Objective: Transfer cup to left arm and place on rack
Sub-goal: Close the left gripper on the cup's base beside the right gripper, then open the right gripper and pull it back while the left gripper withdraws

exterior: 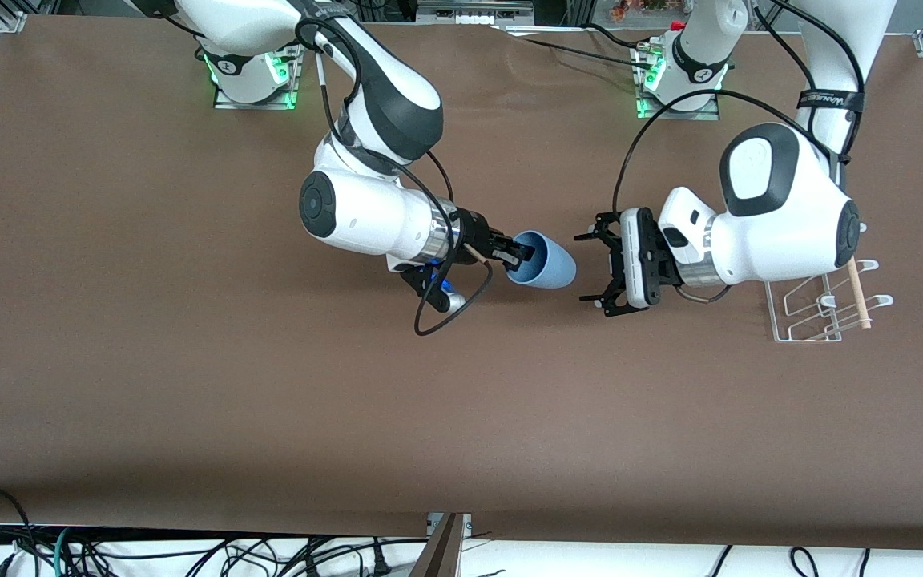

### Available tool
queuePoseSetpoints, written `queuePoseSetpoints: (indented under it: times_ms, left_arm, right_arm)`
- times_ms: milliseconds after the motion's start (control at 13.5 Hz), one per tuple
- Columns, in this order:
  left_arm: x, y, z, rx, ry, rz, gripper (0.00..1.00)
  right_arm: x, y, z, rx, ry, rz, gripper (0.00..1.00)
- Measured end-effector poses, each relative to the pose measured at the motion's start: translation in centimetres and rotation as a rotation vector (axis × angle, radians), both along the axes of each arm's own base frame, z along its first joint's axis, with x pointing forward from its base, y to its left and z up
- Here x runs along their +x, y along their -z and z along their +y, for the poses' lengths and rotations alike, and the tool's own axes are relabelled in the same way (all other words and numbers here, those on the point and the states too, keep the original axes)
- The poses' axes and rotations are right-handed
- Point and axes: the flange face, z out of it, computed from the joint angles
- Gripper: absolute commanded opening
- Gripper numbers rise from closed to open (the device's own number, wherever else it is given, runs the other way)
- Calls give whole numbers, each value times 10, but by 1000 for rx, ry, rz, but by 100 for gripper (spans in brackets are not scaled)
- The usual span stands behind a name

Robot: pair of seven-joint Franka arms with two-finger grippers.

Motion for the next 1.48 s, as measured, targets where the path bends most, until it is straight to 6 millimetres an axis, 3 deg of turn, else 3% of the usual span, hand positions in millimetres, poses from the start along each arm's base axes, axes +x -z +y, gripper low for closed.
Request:
queuePoseSetpoints:
  times_ms: [148, 222, 296, 369, 443, 813, 887, 961, 1108, 1256, 1478]
  left_arm:
    - [-5, 3, -21, -16, -12, -29, 96]
    - [-8, 8, -26, -21, -17, -28, 75]
    - [-10, 14, -28, -21, -10, -29, 43]
    - [-10, 18, -27, -22, 4, -38, 17]
    - [-9, 20, -26, -23, 17, -48, 1]
    - [-9, 21, -25, -26, 32, -61, 0]
    - [-9, 21, -25, -26, 32, -61, 0]
    - [-9, 21, -25, -26, 32, -62, 0]
    - [-8, 21, -24, -26, 30, -65, 0]
    - [-7, 20, -21, -26, 28, -67, 0]
    - [-6, 23, -13, -16, 40, -52, 0]
  right_arm:
    - [2, -5, 0, 6, 9, -3, 0]
    - [2, -7, 0, 8, 11, -4, 0]
    - [2, -8, 0, 9, 13, -4, 0]
    - [2, -9, 0, 10, 13, -4, 0]
    - [2, -10, 0, 11, 13, -4, 0]
    - [3, -12, 0, 19, 20, -5, 0]
    - [3, -12, 0, 19, 20, -5, 60]
    - [4, -12, 0, 19, 21, -5, 85]
    - [8, -14, -5, 20, 30, -10, 97]
    - [23, -22, -22, 25, 51, -16, 98]
    - [46, -47, -66, 21, 60, -9, 99]
